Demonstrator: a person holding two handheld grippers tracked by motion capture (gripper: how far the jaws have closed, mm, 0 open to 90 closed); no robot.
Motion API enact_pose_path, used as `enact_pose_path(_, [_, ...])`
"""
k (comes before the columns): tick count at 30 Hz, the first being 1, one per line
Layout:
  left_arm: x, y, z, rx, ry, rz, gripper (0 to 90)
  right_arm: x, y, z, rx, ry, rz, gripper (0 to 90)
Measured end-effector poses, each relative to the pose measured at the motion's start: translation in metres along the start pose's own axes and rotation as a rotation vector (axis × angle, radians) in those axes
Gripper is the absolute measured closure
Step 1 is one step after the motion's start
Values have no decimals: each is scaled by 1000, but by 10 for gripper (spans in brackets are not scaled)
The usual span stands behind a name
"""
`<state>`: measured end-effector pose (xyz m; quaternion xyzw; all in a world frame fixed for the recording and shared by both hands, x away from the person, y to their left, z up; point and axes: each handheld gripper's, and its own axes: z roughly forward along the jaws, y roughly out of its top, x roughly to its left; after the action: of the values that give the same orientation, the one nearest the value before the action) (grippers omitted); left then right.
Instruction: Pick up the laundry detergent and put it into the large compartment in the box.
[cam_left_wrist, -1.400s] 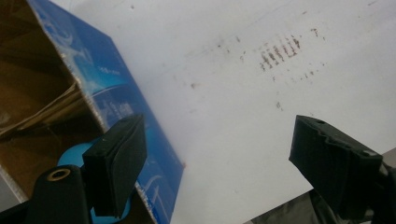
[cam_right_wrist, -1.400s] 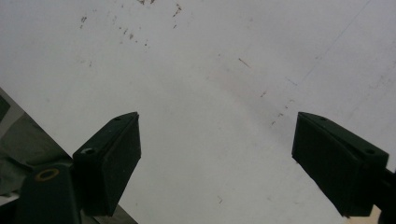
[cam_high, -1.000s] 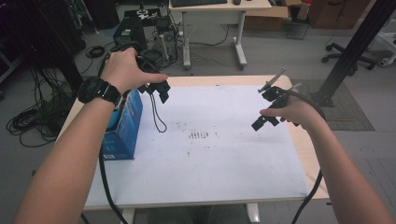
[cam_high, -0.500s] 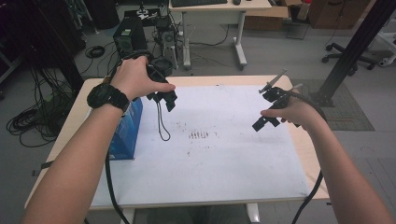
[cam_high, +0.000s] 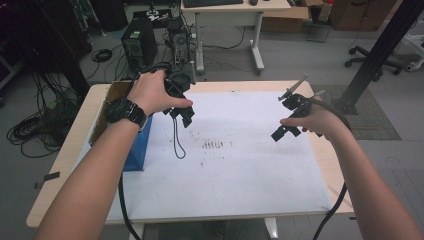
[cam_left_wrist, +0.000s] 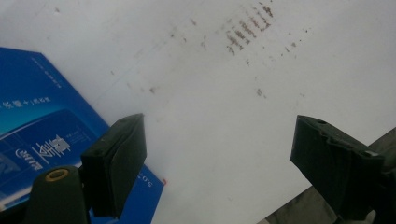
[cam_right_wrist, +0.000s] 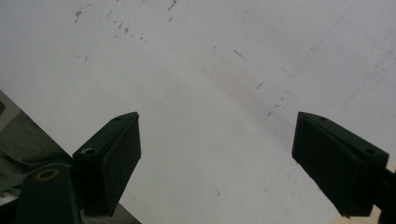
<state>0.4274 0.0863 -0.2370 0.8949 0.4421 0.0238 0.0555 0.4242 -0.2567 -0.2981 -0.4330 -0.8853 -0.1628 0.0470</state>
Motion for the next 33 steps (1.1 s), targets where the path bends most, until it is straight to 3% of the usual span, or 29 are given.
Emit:
enact_pose_path(11, [-7, 1, 17, 30, -8, 10, 174, 0, -2, 1, 4, -3, -6, 158])
enact_pose_path(33, [-4, -4, 28, 51, -17, -8, 162, 2, -2, 0, 1, 0, -7, 157])
